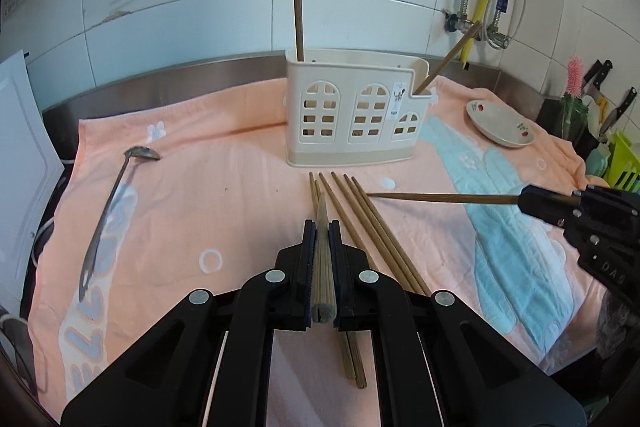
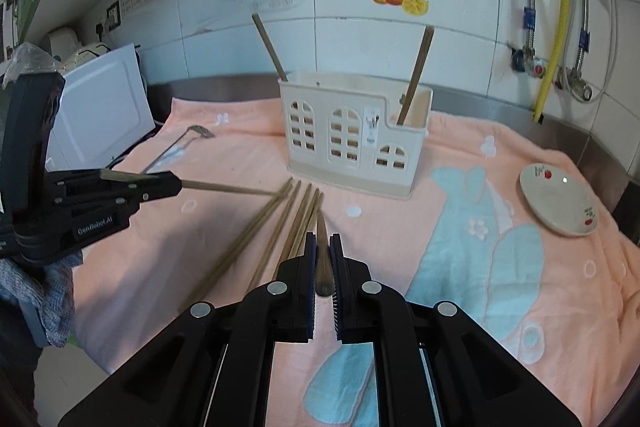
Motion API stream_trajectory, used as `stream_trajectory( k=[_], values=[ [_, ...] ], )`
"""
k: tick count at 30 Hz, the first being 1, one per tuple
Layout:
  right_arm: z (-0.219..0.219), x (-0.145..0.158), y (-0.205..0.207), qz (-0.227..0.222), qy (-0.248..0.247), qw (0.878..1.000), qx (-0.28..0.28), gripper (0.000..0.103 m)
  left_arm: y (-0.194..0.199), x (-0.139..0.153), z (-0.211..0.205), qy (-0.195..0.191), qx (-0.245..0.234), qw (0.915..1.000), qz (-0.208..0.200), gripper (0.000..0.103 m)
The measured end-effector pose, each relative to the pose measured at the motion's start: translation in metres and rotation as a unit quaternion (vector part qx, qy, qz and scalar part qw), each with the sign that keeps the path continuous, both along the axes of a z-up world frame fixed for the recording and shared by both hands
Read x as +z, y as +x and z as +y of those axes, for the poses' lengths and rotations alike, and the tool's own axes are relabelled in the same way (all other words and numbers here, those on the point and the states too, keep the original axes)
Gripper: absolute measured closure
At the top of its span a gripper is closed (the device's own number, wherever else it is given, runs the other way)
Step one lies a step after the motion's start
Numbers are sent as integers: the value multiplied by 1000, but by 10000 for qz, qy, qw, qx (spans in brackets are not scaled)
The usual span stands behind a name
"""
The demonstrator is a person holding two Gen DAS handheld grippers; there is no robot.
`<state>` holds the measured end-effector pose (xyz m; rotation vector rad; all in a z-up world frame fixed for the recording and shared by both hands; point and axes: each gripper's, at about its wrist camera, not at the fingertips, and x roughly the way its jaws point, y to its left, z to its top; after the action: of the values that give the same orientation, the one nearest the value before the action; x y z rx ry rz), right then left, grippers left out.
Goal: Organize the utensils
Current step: 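Lift the chopstick with the right tool and carry it over the holder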
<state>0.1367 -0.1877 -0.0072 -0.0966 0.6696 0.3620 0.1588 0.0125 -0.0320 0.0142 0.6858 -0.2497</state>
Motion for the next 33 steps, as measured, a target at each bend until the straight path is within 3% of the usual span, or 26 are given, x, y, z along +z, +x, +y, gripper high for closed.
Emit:
stream_trajectory(
  k=[10, 25, 33],
  values=[
    [-2, 34, 13, -105, 140, 9997, 161, 96, 0, 25, -3, 43, -105, 9996, -245, 98],
    [-31, 136, 55, -532, 304, 9978, 235, 96, 11, 113, -12, -190, -526, 9949, -836, 98],
    [-39, 179, 80, -897, 473, 9948, 134, 96, 38, 159, -26, 133, -504, 9928, -1080, 98]
  ],
)
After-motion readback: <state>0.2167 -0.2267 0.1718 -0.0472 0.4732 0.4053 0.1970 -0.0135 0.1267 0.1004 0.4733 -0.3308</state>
